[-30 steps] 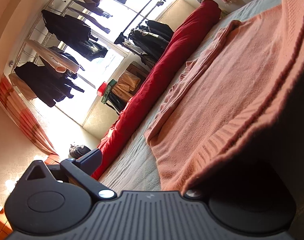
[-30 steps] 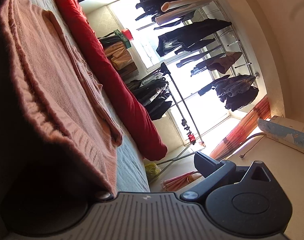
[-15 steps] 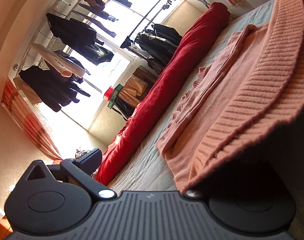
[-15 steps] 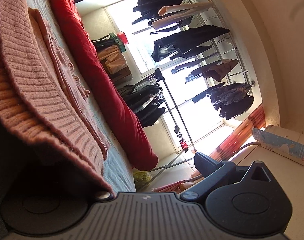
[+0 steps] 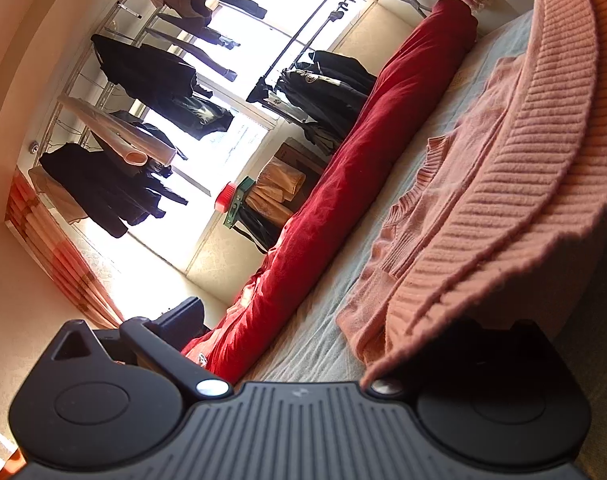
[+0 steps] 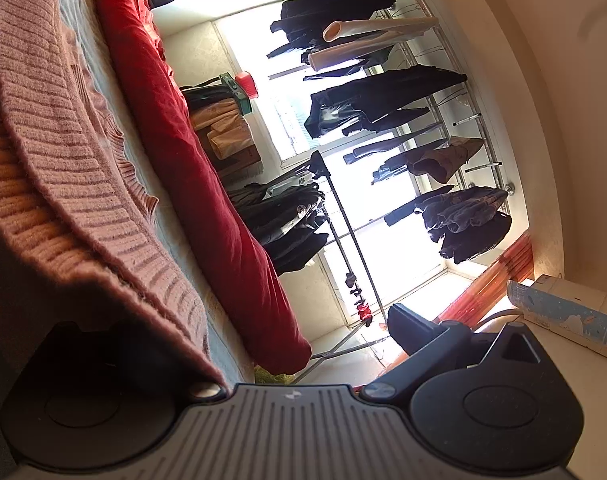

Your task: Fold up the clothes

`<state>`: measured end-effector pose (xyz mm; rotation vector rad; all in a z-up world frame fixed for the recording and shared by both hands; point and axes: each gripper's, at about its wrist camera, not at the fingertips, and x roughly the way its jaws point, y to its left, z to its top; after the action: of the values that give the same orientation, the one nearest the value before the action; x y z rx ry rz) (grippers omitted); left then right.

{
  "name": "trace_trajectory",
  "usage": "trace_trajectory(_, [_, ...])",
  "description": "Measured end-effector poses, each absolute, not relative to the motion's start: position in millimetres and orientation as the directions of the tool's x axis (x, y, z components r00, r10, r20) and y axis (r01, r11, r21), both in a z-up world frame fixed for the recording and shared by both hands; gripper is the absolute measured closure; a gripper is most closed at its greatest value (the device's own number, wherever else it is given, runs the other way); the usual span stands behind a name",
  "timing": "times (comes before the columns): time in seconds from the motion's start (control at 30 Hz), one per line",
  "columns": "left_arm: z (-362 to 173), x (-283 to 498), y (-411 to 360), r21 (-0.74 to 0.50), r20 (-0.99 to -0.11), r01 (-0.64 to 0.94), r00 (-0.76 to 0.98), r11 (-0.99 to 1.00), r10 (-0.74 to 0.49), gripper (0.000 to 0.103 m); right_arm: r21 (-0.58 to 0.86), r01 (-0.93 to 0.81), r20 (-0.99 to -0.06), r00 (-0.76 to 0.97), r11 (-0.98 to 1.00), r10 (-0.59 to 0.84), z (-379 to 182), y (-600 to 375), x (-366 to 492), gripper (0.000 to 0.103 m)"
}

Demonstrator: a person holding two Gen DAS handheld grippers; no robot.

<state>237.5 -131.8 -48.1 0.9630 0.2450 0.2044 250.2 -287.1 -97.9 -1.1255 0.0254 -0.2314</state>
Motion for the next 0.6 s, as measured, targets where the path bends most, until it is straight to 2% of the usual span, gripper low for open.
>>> trace_trajectory(0.47, [-55.7,330.8,-123.3,0.866,-0.06,-0.085,0.961,0.493,0.271,0.0,-0.907,0.169,0.1,0.976,0.385,-0.194,-100.4,-276.0,359.1,0.0])
trace_trajectory(0.6, [-58.0,353.3,-117.8,0.859,-0.085,-0.065,0.96,0.508,0.266,0.0,-0.908,0.151,0.079,0.978,0.392,-0.194,-101.9,-273.7,385.0,0.0])
